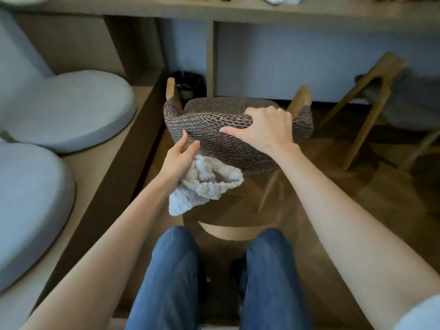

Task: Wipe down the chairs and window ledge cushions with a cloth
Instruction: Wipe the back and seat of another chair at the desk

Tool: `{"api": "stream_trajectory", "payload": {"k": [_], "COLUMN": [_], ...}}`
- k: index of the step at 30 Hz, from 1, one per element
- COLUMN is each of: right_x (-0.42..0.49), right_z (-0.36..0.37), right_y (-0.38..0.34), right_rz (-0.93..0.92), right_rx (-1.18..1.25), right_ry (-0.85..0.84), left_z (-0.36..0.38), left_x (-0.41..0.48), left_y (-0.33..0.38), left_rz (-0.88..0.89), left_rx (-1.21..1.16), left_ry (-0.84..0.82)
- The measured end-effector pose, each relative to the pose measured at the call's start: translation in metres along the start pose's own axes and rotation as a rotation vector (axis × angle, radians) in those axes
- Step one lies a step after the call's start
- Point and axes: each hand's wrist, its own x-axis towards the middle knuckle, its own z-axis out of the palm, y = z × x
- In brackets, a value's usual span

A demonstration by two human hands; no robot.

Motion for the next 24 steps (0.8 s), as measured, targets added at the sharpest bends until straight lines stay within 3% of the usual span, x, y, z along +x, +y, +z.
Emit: {"api": "stream_trajectory", "payload": {"k": [5, 7, 11, 12, 14, 16, 18, 21, 24], "right_x": [-0.009, -0.018, -0.077, -0.095, -0.126, -0.145, -0.156, -0.166, -0.172], "right_z": [-0.004, -0.007, -0.022, -0.025, -0.032, -0.042, -0.052, -0.060, -0.067], "right_y": [-0.028, -0.034, -0.048, -0.051, -0.056, -0.063, -0.067, -0.064, -0.053], "right_rz": [0.035, 0.078, 0.119, 0.131, 0.283, 0.602, 0.851, 0.957, 0.890], "right_rx": [0.073, 0.238, 0.631, 0.665, 0.816, 1.130, 1.419, 1.565, 1.487], "right_ry": [-0.038, -0.053, 0.135, 0.099, -0.143, -0.432, -0.541, -0.398, -0.225], "left_z": [-0.012, -0.017, -0.028, -0.030, -0.032, -0.029, -0.023, -0.018, -0.025], "left_x": [-0.020, -0.034, -0.070, -0.078, -0.093, -0.104, -0.112, -0.121, -0.120], "left_y": [-0.003, -0.004, -0.008, -0.008, -0.007, -0.009, -0.013, -0.026, -0.045], "left_rz": [0.017, 0.042, 0.096, 0.161, 0.301, 0.376, 0.401, 0.475, 0.573], "left_rx": [0.014, 0.018, -0.016, 0.000, 0.048, 0.026, 0.023, 0.110, 0.298], "left_ry": [0.041, 0.046, -0.090, -0.100, -0.111, -0.190, -0.299, -0.352, -0.243]}}
